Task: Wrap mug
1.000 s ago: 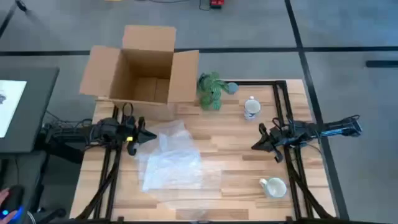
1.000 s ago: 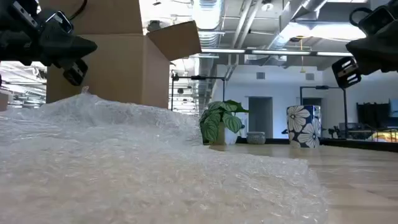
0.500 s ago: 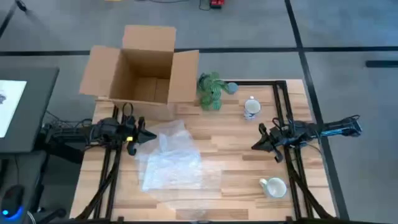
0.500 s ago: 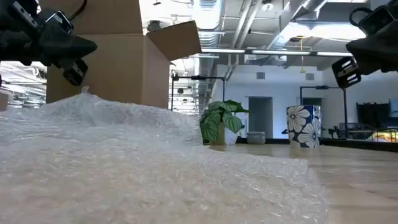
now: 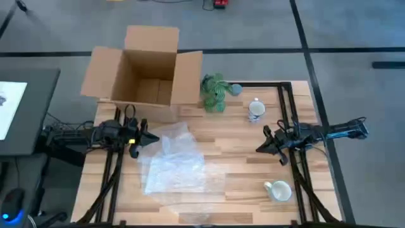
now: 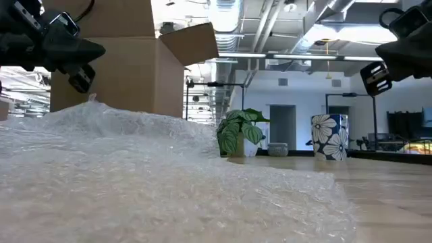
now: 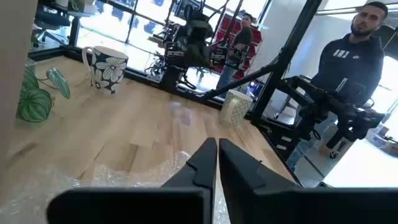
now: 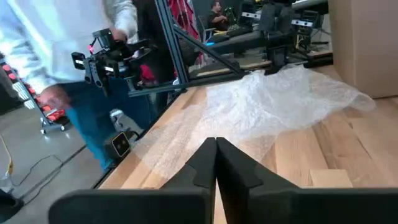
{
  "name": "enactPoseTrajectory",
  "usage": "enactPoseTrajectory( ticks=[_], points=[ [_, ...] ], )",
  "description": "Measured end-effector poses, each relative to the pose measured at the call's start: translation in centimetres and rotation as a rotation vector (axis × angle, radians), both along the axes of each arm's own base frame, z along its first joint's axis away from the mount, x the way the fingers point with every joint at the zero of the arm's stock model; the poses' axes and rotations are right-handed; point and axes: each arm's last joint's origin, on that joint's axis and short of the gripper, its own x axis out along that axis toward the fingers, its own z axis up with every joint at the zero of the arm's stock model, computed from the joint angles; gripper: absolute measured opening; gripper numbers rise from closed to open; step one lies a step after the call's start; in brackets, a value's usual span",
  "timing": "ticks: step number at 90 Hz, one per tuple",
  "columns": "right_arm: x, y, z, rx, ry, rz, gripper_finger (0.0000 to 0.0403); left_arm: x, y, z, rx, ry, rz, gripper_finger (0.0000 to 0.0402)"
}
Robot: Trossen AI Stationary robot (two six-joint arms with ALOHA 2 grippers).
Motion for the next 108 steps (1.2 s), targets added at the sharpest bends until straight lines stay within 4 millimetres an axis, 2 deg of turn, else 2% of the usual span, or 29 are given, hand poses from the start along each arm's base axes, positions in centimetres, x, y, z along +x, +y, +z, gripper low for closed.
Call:
enactPoseTrajectory(
  ticks=[58, 70, 78, 85, 93, 99, 108],
  points=[
    [0.0, 0.0, 0.0, 0.000, 0.000, 0.000, 0.0000, 0.0, 0.0, 0.1, 0.005, -0.018, 0.009, 0.0000],
    [0.0, 0.0, 0.0, 0.000, 0.001, 0.000, 0.0000, 0.1, 0.5, 0.2, 0.097, -0.037, 0.159, 0.0000],
    [0.0, 0.0, 0.0, 0.000, 0.001, 0.000, 0.0000, 0.0, 0.7, 0.5, 0.063, -0.069, 0.235, 0.0000],
    [0.0, 0.0, 0.0, 0.000, 0.002, 0.000, 0.0000, 0.0, 0.6, 1.0, -0.010, -0.122, 0.216, 0.0000],
    [0.0, 0.0, 0.0, 0.000, 0.002, 0.000, 0.0000, -0.2, 0.2, 2.3, -0.008, -0.160, 0.098, 0.0000],
    [0.0, 0.0, 0.0, 0.000, 0.002, 0.000, 0.0000, -0.4, -0.1, 3.9, 0.032, -0.118, 0.044, 0.0000],
    [0.0, 0.0, 0.0, 0.000, 0.003, 0.000, 0.0000, -0.1, -0.6, 6.1, 0.078, 0.047, -0.010, 0.0000]
  ],
)
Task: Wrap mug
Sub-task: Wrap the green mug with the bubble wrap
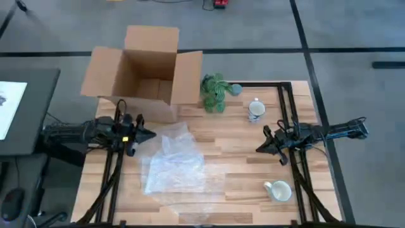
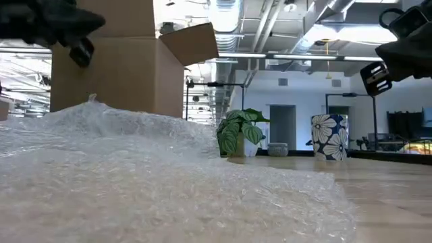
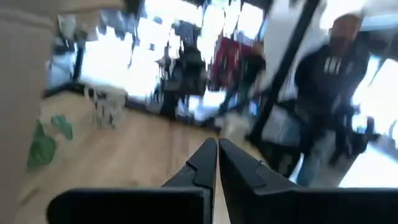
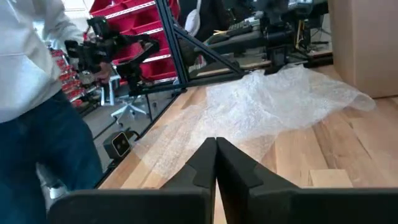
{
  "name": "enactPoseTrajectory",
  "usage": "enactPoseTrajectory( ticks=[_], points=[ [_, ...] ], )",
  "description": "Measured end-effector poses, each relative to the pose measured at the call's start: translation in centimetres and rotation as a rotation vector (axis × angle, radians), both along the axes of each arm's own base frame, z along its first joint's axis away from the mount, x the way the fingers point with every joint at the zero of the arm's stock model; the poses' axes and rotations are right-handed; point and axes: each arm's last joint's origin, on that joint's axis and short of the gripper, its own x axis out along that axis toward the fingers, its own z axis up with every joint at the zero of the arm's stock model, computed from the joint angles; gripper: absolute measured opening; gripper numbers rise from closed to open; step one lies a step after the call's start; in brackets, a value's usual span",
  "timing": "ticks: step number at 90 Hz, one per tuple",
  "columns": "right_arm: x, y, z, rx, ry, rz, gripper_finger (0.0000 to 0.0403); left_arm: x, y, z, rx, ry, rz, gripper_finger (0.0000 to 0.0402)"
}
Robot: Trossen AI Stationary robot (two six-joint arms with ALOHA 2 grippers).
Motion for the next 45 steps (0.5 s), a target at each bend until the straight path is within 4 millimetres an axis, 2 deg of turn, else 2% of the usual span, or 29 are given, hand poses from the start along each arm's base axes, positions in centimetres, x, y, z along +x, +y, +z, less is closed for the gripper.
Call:
enactPoseTrajectory(
  ticks=[7, 14, 30, 45],
  points=[
    [0.0, 0.0, 0.0, 0.000, 0.000, 0.000, 0.0000, 0.9, -0.5, 1.7, 0.017, 0.146, -0.043, 0.0000],
    [0.0, 0.0, 0.0, 0.000, 0.000, 0.000, 0.0000, 2.7, -1.3, 3.2, 0.028, 0.254, -0.091, 0.0000],
    [0.0, 0.0, 0.0, 0.000, 0.000, 0.000, 0.0000, 8.6, -4.2, 5.3, 0.132, 0.456, -0.171, 0.0000],
    [0.0, 0.0, 0.0, 0.000, 0.000, 0.000, 0.0000, 14.2, -7.0, 5.8, 0.088, 0.563, -0.190, 0.0000]
  ],
)
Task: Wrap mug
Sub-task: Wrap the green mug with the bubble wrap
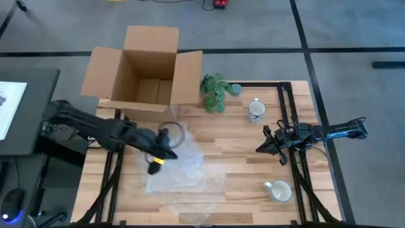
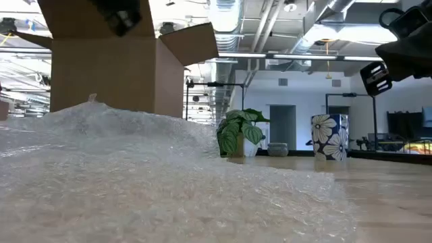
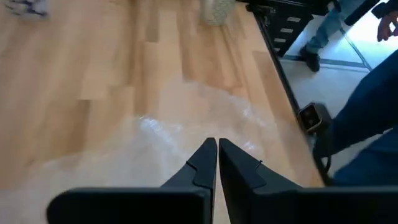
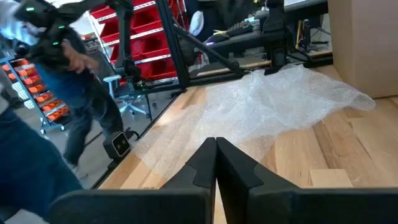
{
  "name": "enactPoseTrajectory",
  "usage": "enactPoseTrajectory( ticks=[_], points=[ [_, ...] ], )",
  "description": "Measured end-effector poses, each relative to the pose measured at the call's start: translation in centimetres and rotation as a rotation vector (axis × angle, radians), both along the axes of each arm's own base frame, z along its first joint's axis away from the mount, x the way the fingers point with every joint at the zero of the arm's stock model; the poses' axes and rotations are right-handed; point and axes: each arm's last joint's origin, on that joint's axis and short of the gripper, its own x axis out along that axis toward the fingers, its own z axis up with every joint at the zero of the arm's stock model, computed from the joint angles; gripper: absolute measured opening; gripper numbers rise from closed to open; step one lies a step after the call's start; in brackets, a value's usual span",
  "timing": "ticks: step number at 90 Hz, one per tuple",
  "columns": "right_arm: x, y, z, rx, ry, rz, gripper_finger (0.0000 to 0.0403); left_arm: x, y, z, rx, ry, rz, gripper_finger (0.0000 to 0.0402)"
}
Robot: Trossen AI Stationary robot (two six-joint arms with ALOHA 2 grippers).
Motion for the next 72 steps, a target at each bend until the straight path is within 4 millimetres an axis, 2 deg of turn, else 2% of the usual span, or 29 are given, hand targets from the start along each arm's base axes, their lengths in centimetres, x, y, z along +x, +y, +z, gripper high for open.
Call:
enactPoseTrajectory(
  ticks=[18, 34, 44, 55, 64, 72],
  points=[
    [0.0, 0.0, 0.0, 0.000, 0.000, 0.000, 0.0000, 6.0, -1.8, -1.2, -0.070, 0.104, 0.094, 0.0007],
    [0.0, 0.0, 0.0, 0.000, 0.000, 0.000, 0.0000, 9.6, -1.7, -2.4, -0.085, 0.158, 0.157, 0.0061],
    [0.0, 0.0, 0.0, 0.000, 0.000, 0.000, 0.0000, 10.6, -1.1, -3.3, -0.067, 0.197, 0.178, 0.0112],
    [0.0, 0.0, 0.0, 0.000, 0.000, 0.000, 0.0000, 10.9, -0.8, -5.6, 0.001, 0.313, 0.173, 0.0162],
    [0.0, 0.0, 0.0, 0.000, 0.000, 0.000, 0.0000, 10.9, -0.8, -7.7, 0.086, 0.419, 0.152, 0.0184],
    [0.0, 0.0, 0.0, 0.000, 0.000, 0.000, 0.0000, 10.8, -0.8, -9.1, 0.161, 0.483, 0.220, 0.0186]
  ],
)
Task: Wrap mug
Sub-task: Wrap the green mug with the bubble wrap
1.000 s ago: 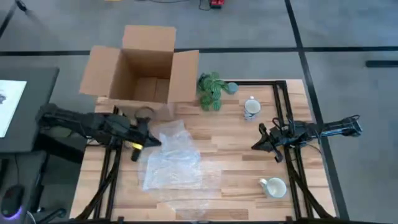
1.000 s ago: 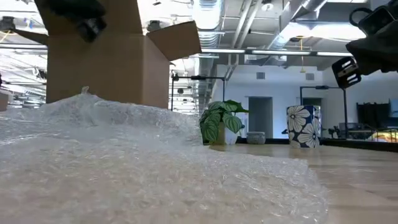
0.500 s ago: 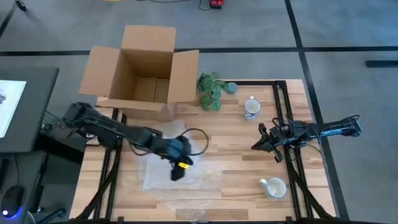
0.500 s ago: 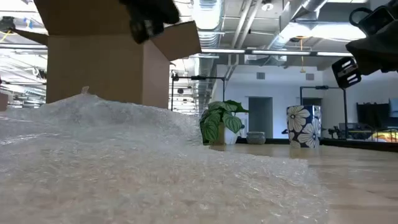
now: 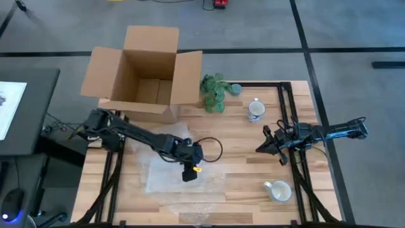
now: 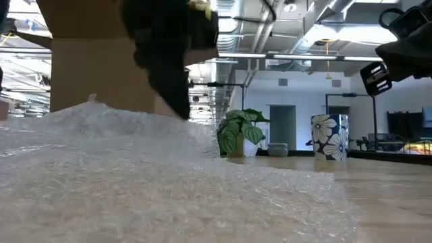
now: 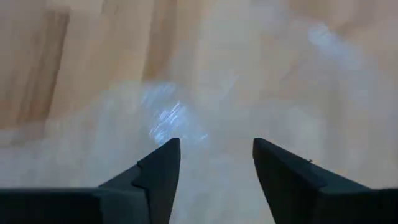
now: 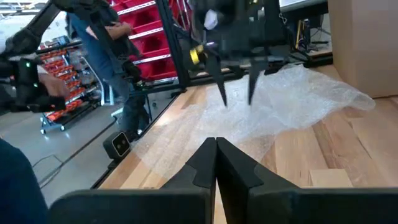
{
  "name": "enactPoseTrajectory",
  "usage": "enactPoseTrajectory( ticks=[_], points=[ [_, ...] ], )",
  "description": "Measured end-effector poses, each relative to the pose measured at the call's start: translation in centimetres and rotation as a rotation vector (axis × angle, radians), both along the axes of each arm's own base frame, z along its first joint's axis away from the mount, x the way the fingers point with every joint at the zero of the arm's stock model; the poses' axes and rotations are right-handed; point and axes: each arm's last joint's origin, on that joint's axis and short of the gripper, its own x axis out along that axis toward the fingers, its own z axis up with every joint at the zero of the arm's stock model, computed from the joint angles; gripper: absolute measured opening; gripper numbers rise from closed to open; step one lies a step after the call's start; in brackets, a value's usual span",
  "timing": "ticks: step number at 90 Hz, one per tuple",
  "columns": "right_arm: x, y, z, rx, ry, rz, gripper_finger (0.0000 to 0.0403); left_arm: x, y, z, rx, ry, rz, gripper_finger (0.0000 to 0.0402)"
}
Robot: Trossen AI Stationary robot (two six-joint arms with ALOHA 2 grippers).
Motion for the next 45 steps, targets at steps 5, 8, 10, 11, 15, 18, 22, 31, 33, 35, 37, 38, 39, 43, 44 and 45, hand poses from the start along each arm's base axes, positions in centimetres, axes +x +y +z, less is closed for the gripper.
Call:
enactPoseTrajectory(
  ticks=[5, 8, 10, 11, 15, 18, 22, 31, 33, 35, 37, 38, 39, 43, 44, 45],
  points=[
    [0.0, 0.0, 0.0, 0.000, 0.001, 0.000, 0.0000, 0.0, 0.0, -0.5, 0.044, 0.015, 0.056, 0.0181],
    [0.0, 0.0, 0.0, 0.000, 0.000, 0.000, 0.0000, 0.1, 0.0, -0.8, 0.064, 0.015, 0.074, 0.0175],
    [0.0, 0.0, 0.0, 0.000, 0.000, 0.000, 0.0000, 0.1, 0.0, -1.0, 0.074, 0.016, 0.081, 0.0169],
    [0.0, 0.0, 0.0, 0.000, 0.000, 0.000, 0.0000, 0.1, 0.0, -1.1, 0.078, 0.018, 0.083, 0.0166],
    [0.0, 0.0, 0.0, 0.000, 0.000, 0.000, 0.0000, 0.3, 0.0, -1.5, 0.088, 0.025, 0.079, 0.0148],
    [0.0, 0.0, 0.0, 0.000, 0.001, 0.000, 0.0000, 0.4, -0.1, -1.8, 0.092, 0.026, 0.071, 0.0131],
    [0.0, 0.0, 0.0, 0.000, 0.000, 0.000, 0.0000, 0.5, -0.1, -2.0, 0.095, 0.028, 0.060, 0.0101],
    [0.0, 0.0, 0.0, 0.000, 0.000, 0.000, 0.0000, 0.5, -0.1, -1.8, 0.097, 0.020, 0.044, 0.0023],
    [0.0, 0.0, 0.0, 0.000, 0.000, 0.000, 0.0000, 0.5, -0.1, -1.7, 0.094, 0.017, 0.049, 0.0015],
    [0.0, 0.0, 0.0, 0.000, 0.000, 0.000, 0.0000, 0.4, -0.1, -1.5, 0.090, 0.016, 0.056, 0.0012],
    [0.0, 0.0, 0.0, 0.000, 0.000, 0.000, 0.0000, 0.2, 0.0, -1.2, 0.087, 0.015, 0.064, 0.0009],
    [0.0, 0.0, 0.0, 0.000, 0.000, 0.000, 0.0000, 0.2, 0.0, -1.0, 0.084, 0.014, 0.070, 0.0008],
    [0.0, 0.0, 0.0, 0.000, 0.000, 0.000, 0.0000, 0.1, 0.0, -0.8, 0.081, 0.012, 0.076, 0.0006],
    [0.0, 0.0, 0.0, 0.000, 0.000, 0.000, 0.0000, 0.0, -0.1, 0.6, 0.064, -0.015, 0.101, 0.0003],
    [0.0, 0.0, 0.0, 0.000, 0.000, 0.000, 0.0000, -0.1, -0.1, 1.0, 0.059, -0.026, 0.108, 0.0002],
    [0.0, 0.0, 0.0, 0.000, 0.000, 0.000, 0.0000, -0.1, -0.2, 1.4, 0.055, -0.035, 0.114, 0.0002]
  ],
)
